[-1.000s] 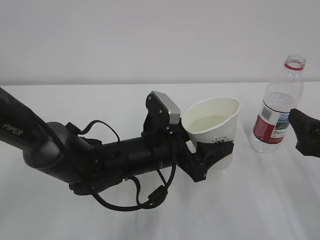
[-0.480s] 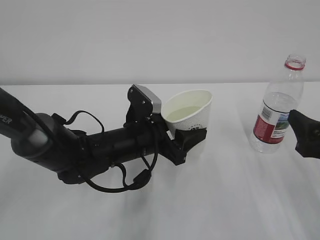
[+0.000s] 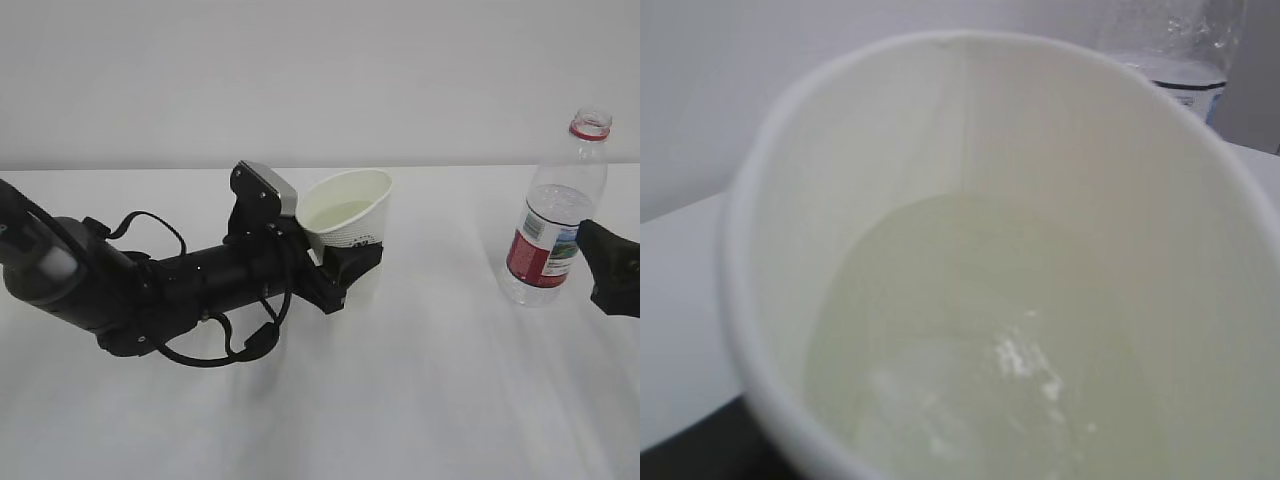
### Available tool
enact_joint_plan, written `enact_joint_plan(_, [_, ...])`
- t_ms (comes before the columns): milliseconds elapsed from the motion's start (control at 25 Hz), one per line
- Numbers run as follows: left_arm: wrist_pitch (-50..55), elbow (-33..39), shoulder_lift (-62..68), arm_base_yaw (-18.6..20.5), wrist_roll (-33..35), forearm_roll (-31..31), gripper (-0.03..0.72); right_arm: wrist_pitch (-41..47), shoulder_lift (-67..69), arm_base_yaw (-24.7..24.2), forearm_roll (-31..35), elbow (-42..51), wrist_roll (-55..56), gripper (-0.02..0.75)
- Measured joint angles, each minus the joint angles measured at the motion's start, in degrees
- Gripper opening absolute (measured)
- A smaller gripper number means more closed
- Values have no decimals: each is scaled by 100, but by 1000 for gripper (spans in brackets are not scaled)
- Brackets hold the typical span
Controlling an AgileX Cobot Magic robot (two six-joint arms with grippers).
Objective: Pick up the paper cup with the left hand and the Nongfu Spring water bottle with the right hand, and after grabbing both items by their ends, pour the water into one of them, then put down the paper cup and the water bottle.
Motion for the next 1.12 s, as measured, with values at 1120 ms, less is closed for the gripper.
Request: enact_joint_plan(1120, [-449, 1783, -479, 1029, 1060, -2187, 492, 15, 0, 0, -10, 0, -9, 606])
